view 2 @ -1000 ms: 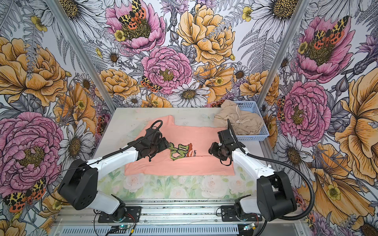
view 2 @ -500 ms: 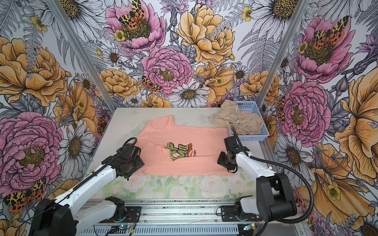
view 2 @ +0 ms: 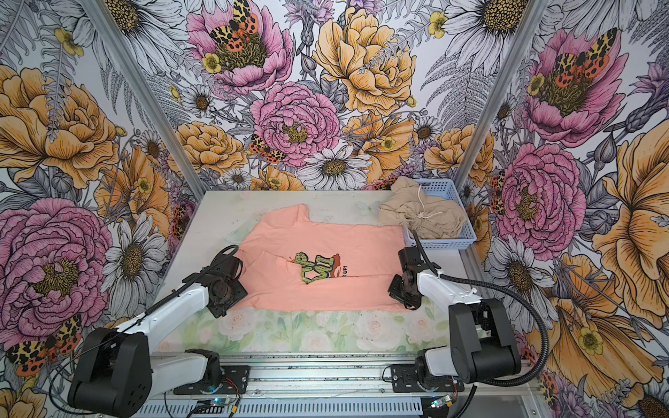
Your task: Fold and stack the mixed laundry pile
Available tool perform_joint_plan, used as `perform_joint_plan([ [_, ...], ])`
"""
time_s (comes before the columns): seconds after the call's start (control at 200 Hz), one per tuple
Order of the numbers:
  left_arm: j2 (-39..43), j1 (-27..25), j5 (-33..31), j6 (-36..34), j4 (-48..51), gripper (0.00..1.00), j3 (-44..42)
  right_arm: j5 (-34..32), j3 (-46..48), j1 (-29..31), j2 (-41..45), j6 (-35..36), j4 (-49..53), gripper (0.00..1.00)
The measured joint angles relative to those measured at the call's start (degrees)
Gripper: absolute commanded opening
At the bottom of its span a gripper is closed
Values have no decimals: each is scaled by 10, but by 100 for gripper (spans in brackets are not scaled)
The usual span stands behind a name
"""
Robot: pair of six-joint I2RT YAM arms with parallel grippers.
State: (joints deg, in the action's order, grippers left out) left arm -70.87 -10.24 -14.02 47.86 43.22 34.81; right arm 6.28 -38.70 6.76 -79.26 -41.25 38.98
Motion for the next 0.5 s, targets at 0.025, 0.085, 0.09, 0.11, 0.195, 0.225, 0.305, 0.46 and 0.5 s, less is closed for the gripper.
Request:
perform_joint_plan([
  [0.025, -6, 0, 0, -4, -1, 70, 0, -4, -1, -1, -1, 0, 0, 34],
  [0.085, -20, 0, -2, -15, -2, 70, 0, -15, -4, -5, -5, 3, 1, 34],
  [0.09, -20, 0, -2, -15, -2, 70, 0, -16, -4, -5, -5, 3, 1, 34],
  [0.11, -26, 0, -2, -18, -2, 70, 1, -21, -5, -5, -8, 4, 2, 34],
  [0.195, -45, 0, -6, -31, -2, 68, 9, -32, -13, -9, -16, 7, 6, 34],
  [0.225, -50, 0, -7, -35, -2, 68, 14, -35, -16, -10, -20, 9, 8, 34],
  [0.305, -62, 0, -16, -47, -2, 67, 25, -40, -23, -11, -27, 16, 13, 34],
  [0.46, -69, 4, -31, -68, -3, 66, 40, -66, -36, -20, -44, 33, 15, 34],
  [0.5, -69, 8, -35, -75, -2, 66, 43, -71, -38, -23, -47, 37, 15, 34],
])
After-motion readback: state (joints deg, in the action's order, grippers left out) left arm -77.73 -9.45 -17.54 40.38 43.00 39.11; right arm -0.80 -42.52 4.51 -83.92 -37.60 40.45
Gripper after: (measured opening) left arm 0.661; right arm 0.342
